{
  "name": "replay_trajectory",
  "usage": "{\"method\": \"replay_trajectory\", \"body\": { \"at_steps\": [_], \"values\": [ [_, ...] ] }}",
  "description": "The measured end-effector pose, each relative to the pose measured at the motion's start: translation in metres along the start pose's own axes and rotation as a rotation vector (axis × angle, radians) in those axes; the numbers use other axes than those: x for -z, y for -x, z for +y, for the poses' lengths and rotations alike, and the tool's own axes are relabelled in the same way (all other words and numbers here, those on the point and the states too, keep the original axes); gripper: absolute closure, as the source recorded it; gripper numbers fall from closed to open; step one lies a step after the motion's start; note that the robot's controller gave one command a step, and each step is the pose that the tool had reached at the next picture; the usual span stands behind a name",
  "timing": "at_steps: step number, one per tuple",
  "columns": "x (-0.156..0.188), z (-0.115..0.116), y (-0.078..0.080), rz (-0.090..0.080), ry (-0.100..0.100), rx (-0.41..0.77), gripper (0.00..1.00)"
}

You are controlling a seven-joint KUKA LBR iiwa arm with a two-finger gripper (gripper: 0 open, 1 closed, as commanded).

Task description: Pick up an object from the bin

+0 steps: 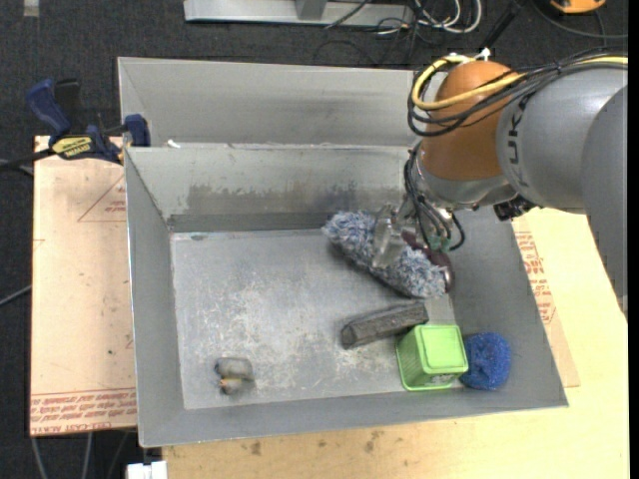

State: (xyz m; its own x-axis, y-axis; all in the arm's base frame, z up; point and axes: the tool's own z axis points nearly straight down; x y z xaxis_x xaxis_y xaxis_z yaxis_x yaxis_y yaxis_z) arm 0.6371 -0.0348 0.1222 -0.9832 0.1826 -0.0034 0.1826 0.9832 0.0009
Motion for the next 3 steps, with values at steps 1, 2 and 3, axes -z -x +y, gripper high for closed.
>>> {"method": "replay_trajectory", "body": {
  "at_steps": [1,2,3],
  "values": [
    [0.020,0.004,-0.007,0.002,0.000,-0.028,1.00],
    [0.049,0.022,-0.011,0.001,0.000,-0.068,1.00],
    [0.049,0.022,-0.011,0.001,0.000,-0.068,1.00]
  ]
}}
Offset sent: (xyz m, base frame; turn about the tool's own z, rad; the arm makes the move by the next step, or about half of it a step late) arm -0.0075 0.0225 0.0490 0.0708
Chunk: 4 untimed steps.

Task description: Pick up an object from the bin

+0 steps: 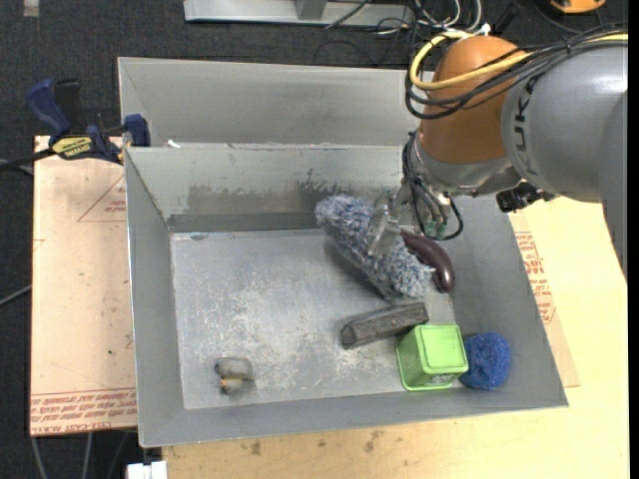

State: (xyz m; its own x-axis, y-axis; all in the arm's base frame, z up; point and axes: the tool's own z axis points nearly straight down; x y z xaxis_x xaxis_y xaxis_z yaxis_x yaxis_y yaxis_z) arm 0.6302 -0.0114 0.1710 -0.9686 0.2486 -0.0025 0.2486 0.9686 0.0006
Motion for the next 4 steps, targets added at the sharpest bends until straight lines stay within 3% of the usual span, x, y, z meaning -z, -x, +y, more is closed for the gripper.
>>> {"method": "replay_trajectory", "body": {
  "at_steps": [1,2,3,4],
  "values": [
    [0.001,0.000,-0.001,0.002,0.000,0.000,1.00],
    [0.022,0.003,-0.001,-0.017,0.003,0.101,1.00],
    [0.020,0.010,-0.011,0.017,-0.002,0.169,1.00],
    [0.085,0.010,-0.021,0.004,0.000,0.161,1.00]
  ]
}}
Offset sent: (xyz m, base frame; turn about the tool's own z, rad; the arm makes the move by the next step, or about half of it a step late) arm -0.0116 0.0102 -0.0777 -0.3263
